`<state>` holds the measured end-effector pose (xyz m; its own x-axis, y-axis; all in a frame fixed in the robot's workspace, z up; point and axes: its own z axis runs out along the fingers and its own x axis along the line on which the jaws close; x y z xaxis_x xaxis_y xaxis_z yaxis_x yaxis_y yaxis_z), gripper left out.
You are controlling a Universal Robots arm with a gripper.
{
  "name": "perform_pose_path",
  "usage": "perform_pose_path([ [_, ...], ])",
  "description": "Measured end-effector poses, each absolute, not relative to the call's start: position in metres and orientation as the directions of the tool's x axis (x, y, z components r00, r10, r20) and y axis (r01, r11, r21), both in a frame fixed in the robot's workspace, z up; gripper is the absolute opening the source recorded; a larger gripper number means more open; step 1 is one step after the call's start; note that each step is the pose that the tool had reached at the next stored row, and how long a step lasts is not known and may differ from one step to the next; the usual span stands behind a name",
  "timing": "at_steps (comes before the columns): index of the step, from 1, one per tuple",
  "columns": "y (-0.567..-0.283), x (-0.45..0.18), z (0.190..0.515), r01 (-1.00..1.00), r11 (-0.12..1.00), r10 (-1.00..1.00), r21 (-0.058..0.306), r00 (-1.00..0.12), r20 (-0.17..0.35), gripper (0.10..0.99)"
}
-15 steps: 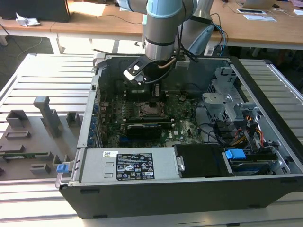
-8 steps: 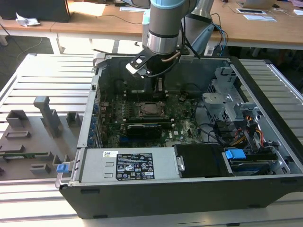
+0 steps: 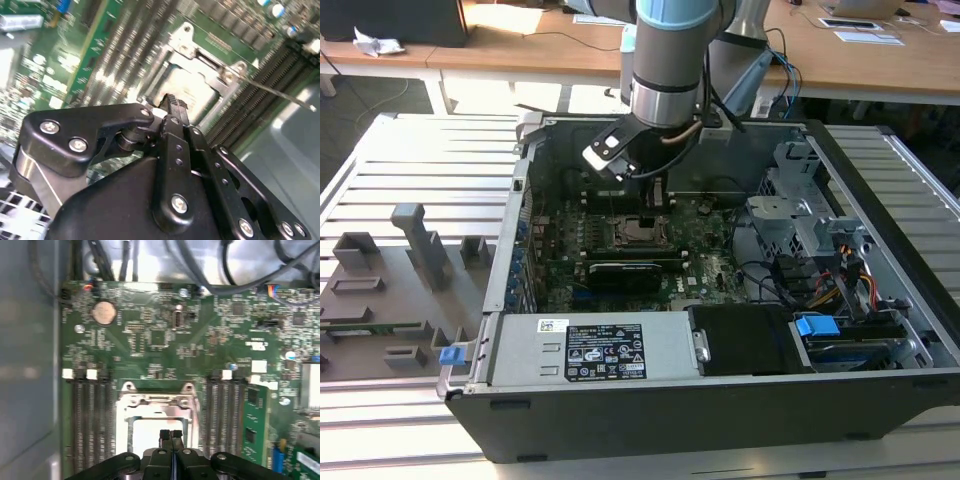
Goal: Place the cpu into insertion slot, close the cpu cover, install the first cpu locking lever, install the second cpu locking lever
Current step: 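Close the cpu cover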
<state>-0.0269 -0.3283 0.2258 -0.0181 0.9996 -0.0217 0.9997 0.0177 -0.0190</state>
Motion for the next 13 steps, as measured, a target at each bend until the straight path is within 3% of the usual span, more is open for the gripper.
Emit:
perform_pose_path([
  [4,-0.337,-0.027,0.228,1.000,0.018,1.000,-0.019,-0.018,-0.017,0.106],
  [13,-0.337,-0.027,0.272,1.000,0.018,1.000,-0.019,-0.018,-0.016,0.106],
])
